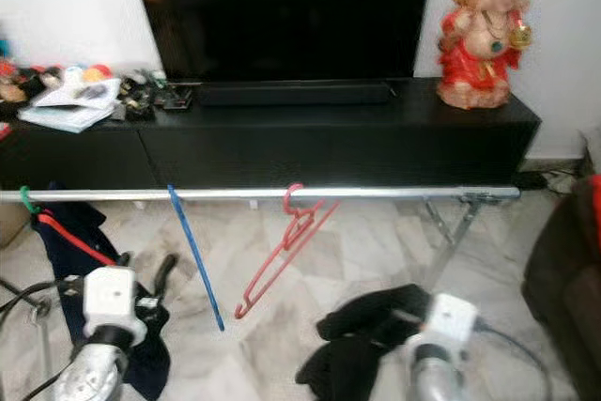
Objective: Hang hanger
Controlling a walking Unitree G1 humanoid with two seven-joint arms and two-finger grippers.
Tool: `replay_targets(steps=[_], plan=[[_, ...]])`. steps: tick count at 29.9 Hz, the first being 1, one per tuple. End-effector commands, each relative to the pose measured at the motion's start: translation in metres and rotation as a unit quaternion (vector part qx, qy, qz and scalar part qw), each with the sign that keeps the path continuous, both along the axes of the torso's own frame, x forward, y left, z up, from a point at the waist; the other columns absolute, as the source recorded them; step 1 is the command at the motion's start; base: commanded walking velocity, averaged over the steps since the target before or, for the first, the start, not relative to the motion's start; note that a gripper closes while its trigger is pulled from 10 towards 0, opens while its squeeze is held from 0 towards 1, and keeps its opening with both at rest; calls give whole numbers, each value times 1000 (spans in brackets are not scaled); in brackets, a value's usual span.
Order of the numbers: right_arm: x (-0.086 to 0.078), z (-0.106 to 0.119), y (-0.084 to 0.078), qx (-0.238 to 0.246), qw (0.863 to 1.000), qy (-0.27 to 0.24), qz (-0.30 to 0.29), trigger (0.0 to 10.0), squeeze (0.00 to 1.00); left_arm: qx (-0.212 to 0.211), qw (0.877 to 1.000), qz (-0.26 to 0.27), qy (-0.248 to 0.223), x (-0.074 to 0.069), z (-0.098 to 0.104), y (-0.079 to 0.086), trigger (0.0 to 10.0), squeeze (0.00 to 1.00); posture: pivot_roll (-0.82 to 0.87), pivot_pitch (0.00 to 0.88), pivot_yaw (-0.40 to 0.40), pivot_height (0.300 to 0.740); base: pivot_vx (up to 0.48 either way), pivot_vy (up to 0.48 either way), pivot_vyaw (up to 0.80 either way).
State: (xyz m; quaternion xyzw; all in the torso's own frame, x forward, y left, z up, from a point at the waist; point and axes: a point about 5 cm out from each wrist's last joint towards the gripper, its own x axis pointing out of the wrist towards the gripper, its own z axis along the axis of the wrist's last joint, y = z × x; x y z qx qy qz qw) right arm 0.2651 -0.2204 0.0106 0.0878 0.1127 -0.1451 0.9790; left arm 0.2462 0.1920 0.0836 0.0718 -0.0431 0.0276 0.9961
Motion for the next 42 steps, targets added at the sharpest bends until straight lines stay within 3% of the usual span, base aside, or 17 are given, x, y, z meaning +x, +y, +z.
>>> replay_targets(steps=[1,13,30,33,35,42], plan=[[10,6,17,4,999,-19,27,10000,0,6,1000,20,-5,0,6,11,10000,0,47,0,30,740,345,0,0],[12,5,21,5,999,-15,34,10000,0,8,1000,-14,-19,0,20,2,10000,0,59,7,32,740,29,0,0],[14,1,25,10,999,2,52,10000,0,8,1000,9,18,1,17,8,10000,0,68,15,31,740,0,-107,0],[14,-1,26,11,998,6,56,10000,0,8,1000,-17,22,2,18,4,10000,0,71,21,29,740,0,0,0],[14,-1,27,11,998,7,59,10000,0,17,997,-68,38,2,17,-4,10000,0,72,24,26,740,0,0,0],[14,-2,28,11,998,11,63,10000,0,21,995,-75,61,3,14,-4,10000,0,76,26,23,740,0,0,0]])
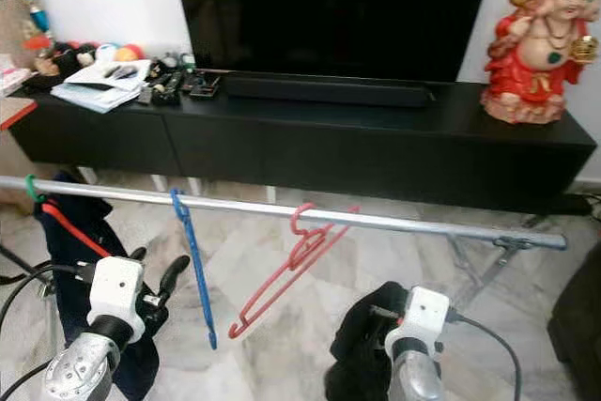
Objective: Hang hanger
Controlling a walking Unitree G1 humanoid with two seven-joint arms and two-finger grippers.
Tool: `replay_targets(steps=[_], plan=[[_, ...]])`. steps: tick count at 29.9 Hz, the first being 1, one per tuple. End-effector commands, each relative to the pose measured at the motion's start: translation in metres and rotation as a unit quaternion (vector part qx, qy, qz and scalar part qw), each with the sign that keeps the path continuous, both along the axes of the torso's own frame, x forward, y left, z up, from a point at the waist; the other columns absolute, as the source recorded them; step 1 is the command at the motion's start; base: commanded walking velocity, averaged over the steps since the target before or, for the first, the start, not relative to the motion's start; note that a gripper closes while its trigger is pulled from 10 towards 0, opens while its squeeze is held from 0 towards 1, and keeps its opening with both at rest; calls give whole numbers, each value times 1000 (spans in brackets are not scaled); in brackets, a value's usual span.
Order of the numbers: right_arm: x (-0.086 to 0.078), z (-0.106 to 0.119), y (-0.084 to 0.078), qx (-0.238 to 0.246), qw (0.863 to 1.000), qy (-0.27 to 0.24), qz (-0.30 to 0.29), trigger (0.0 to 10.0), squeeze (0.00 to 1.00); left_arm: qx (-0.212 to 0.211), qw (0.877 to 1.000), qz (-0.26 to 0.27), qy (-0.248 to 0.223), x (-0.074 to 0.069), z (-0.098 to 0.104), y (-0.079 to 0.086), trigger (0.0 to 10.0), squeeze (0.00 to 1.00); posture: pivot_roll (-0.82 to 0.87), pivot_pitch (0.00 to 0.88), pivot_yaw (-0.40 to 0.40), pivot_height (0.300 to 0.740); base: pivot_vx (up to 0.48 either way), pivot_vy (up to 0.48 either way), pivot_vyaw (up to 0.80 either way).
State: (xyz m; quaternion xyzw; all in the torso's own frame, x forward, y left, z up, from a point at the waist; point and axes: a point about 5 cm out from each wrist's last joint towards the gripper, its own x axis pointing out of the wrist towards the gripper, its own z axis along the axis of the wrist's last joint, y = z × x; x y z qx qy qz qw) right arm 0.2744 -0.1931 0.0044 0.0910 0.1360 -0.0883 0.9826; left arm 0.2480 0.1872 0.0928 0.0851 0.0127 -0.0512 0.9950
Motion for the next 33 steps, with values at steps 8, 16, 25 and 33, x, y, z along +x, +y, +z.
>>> replay_targets(steps=[8,16,25,33], plan=[[6,4,3,-2,1000,-3,13,10000,0,-4,999,-31,26,18,6,-13,10000,0,74,29,19,740,0,0,0],[7,3,4,-1,1000,0,16,10000,0,26,997,12,74,45,2,-8,10000,0,69,30,18,740,0,0,0],[8,2,6,-4,1000,6,25,10000,0,54,987,55,144,69,-11,-13,10000,0,55,28,19,740,0,0,0],[7,1,6,-4,1000,7,25,10000,0,46,985,82,148,72,-13,-12,10000,0,50,25,20,740,0,0,0]])
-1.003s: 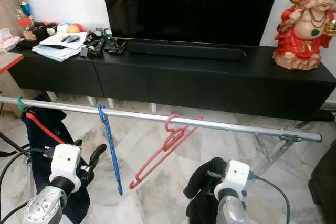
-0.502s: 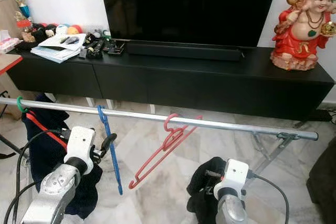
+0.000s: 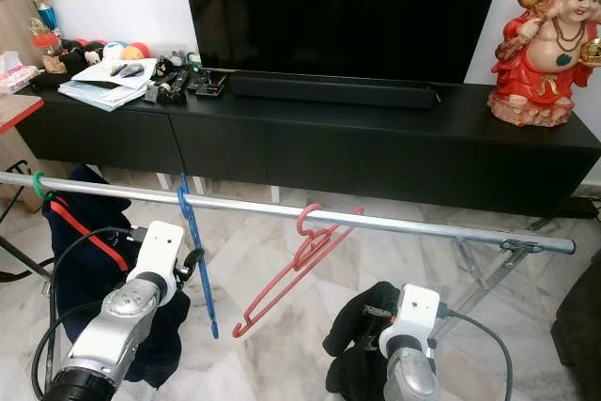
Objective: Hang hanger
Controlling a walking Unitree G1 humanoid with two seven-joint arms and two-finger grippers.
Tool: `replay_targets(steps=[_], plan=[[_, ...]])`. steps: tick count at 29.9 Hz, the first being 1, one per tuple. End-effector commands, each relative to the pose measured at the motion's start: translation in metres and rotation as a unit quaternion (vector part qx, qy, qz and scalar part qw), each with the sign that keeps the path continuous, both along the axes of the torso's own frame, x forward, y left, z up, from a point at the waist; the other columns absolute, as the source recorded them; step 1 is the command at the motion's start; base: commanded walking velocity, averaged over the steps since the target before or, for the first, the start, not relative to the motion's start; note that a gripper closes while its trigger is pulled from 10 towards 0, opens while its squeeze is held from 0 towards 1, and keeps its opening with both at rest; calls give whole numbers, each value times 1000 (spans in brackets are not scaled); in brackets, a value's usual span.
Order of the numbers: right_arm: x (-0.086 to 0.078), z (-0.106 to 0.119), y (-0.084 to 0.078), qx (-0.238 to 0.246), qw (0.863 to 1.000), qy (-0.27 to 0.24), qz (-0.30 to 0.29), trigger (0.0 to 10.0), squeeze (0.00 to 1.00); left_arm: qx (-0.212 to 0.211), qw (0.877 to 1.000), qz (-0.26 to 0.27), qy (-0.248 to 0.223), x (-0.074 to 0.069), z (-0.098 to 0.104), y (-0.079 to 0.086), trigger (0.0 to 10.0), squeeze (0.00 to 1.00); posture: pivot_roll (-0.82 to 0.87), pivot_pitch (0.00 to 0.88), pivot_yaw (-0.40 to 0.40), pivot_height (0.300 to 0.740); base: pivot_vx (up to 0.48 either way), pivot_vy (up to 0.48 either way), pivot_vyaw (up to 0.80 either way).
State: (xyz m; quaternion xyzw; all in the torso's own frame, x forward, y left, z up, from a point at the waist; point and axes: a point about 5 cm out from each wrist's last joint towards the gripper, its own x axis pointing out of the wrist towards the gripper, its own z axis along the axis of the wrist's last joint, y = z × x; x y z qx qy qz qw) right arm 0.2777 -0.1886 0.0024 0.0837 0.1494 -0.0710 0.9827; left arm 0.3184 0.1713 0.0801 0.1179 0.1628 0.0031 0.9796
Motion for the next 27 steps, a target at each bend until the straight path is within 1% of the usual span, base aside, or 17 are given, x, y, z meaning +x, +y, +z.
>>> replay_targets(steps=[1,6,8,13,15,19,20,21,22,24,27], plan=[[4,3,2,0,1000,-6,6,10000,0,5,1000,16,4,2,0,3,10000,0,50,25,20,740,0,0,0],[4,2,4,1,1000,-5,8,10000,0,0,1000,20,-4,2,3,4,10000,0,51,21,22,740,0,0,0],[3,2,4,2,1000,-4,9,10000,0,-19,999,24,-13,3,6,3,10000,0,50,17,25,740,0,0,0],[3,1,6,4,1000,-3,11,10000,0,-17,1000,11,-5,3,4,2,10000,0,49,12,28,740,0,0,0],[3,1,6,4,1000,-2,11,10000,0,-17,1000,-2,-5,2,3,-1,10000,0,49,12,28,740,0,0,0],[2,0,7,6,1000,-2,11,10000,0,-32,999,-4,-4,1,1,-1,10000,0,44,5,33,740,0,0,0],[2,0,7,6,1000,-2,11,10000,0,-48,999,-13,-9,1,2,-4,10000,0,44,5,33,740,0,0,0],[2,0,6,6,1000,-2,10,10000,0,-47,999,-16,-9,1,2,-4,10000,0,44,3,33,740,0,0,0],[2,0,6,6,1000,-2,10,10000,0,-61,998,-24,-14,1,3,-7,10000,0,44,5,32,740,0,0,0],[2,0,6,6,1000,-2,10,10000,0,-68,997,-25,-18,1,5,-7,10000,0,43,6,31,740,0,0,0],[2,1,6,5,1000,-3,10,10000,0,-56,998,-23,-24,2,9,-6,10000,0,46,12,28,740,0,0,0]])
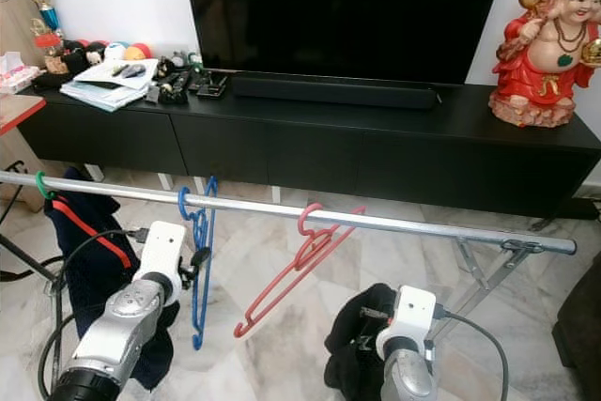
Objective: Hang hanger
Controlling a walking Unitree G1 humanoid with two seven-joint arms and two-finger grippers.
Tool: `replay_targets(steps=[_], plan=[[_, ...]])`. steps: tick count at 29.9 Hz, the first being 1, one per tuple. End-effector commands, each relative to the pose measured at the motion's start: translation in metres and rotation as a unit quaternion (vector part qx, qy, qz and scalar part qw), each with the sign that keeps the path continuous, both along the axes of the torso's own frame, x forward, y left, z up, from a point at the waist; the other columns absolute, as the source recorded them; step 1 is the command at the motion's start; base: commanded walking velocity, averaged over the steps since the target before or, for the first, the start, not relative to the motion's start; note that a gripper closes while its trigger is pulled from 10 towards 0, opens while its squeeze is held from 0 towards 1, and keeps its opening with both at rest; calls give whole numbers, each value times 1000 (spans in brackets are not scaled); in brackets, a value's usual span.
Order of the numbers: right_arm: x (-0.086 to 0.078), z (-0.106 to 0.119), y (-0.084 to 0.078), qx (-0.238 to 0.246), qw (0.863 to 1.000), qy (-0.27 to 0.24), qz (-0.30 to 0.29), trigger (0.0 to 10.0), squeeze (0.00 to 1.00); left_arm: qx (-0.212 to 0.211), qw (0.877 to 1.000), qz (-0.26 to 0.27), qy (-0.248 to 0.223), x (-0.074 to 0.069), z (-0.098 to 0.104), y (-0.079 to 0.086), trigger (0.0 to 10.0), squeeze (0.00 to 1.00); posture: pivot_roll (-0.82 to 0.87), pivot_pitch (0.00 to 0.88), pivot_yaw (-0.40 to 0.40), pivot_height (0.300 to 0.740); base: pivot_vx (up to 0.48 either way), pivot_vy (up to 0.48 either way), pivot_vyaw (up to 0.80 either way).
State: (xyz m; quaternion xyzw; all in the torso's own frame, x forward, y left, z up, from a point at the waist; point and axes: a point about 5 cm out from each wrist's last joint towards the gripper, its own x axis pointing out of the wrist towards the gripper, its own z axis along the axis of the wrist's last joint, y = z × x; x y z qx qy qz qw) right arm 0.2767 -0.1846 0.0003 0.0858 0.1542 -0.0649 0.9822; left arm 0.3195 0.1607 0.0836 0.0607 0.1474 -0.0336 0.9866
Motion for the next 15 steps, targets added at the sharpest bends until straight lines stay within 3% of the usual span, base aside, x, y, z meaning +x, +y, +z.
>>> replay_targets(steps=[1,6,9,15], plan=[[3,3,2,3,1000,-7,4,10000,0,4,1000,7,-12,1,6,5,10000,0,49,13,26,740,0,0,0],[3,2,2,3,1000,-6,5,10000,0,11,1000,23,-17,1,10,9,10000,0,48,13,25,740,0,0,0],[3,2,3,3,1000,-4,6,10000,0,23,997,67,3,2,5,18,10000,0,53,16,24,740,0,0,0],[3,2,4,4,1000,-5,8,10000,0,16,998,64,20,2,-2,18,10000,0,48,20,25,740,0,0,0]])
